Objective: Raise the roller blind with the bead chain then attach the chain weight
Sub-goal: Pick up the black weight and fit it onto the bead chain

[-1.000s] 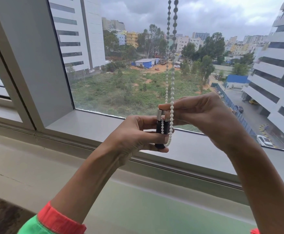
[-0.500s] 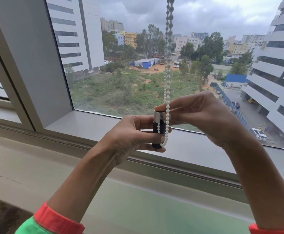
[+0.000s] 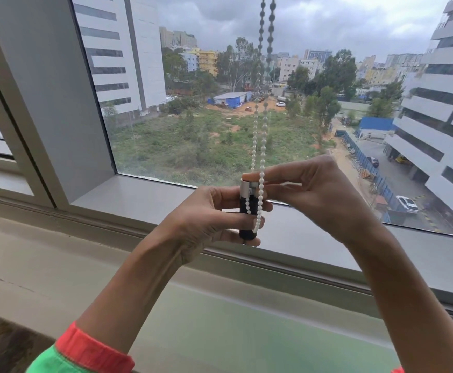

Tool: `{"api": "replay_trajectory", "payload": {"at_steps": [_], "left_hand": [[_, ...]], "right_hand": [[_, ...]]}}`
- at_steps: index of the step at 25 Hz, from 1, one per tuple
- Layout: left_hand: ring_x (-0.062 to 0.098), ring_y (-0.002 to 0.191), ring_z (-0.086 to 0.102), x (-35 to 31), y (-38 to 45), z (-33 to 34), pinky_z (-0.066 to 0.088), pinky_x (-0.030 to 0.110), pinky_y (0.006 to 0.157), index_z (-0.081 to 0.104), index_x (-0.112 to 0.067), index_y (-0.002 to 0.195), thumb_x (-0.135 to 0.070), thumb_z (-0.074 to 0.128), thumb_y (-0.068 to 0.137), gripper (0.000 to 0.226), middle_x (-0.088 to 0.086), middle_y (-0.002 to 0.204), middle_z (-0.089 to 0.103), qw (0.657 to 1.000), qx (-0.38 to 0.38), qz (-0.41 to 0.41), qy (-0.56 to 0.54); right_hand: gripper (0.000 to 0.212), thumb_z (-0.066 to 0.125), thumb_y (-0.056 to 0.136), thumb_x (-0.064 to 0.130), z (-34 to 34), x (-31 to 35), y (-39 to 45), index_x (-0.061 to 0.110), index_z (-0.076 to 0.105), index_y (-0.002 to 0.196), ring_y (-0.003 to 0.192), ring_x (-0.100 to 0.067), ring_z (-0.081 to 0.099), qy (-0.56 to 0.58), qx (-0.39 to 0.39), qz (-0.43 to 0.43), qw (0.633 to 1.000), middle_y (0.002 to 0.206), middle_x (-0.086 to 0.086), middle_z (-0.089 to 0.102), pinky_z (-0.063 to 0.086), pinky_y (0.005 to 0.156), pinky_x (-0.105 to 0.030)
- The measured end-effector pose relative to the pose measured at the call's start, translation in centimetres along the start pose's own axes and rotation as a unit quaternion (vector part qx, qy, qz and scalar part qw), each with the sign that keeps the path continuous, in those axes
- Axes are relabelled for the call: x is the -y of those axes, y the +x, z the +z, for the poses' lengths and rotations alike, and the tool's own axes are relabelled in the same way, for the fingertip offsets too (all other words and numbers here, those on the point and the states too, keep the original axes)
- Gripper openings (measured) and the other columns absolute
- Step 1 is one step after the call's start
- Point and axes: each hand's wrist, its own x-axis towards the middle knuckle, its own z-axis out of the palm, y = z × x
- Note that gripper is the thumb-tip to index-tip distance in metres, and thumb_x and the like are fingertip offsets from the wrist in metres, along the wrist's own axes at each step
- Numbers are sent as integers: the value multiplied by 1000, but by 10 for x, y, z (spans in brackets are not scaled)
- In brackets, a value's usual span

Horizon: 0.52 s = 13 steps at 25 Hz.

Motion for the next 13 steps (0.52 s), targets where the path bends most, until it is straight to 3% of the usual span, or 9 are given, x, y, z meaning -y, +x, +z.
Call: {"api": "replay_trajectory", "payload": {"at_steps": [3, 5, 8, 13], "left_hand": [[35, 86, 59, 6, -1, 0, 57, 37, 66, 74, -6, 95, 4, 74, 68, 29, 11, 94, 71, 1000, -11, 13, -7], [38, 89, 59, 14, -3, 2, 58, 42, 68, 74, -8, 96, 1, 75, 68, 29, 6, 93, 71, 999, -21, 24, -21], [36, 94, 61, 24, -8, 8, 58, 48, 71, 72, -10, 100, -5, 75, 72, 28, -1, 95, 70, 999, -18, 27, -40], [26, 100, 64, 34, -9, 7, 56, 51, 74, 64, -14, 118, -25, 65, 83, 36, 10, 109, 64, 997, -30, 18, -72]], "right_hand": [[25, 71, 76, 3, 0, -1, -2, 13, 74, 98, 87, -16, 73, 25, 29, 5, 999, 92, -6, 77, 57, 80, -28], [25, 70, 76, 2, 4, -6, -8, 12, 74, 98, 90, -15, 72, 36, 30, 6, 999, 94, -6, 77, 57, 84, -30], [26, 67, 78, -2, 12, -16, -16, 9, 73, 100, 96, -14, 70, 21, 18, -2, 1000, 100, -6, 75, 54, 91, -38], [31, 61, 84, 3, 14, -30, -22, 23, 71, 107, 111, -7, 60, -60, 19, -38, 997, 116, 7, 68, 48, 98, -35]]}}
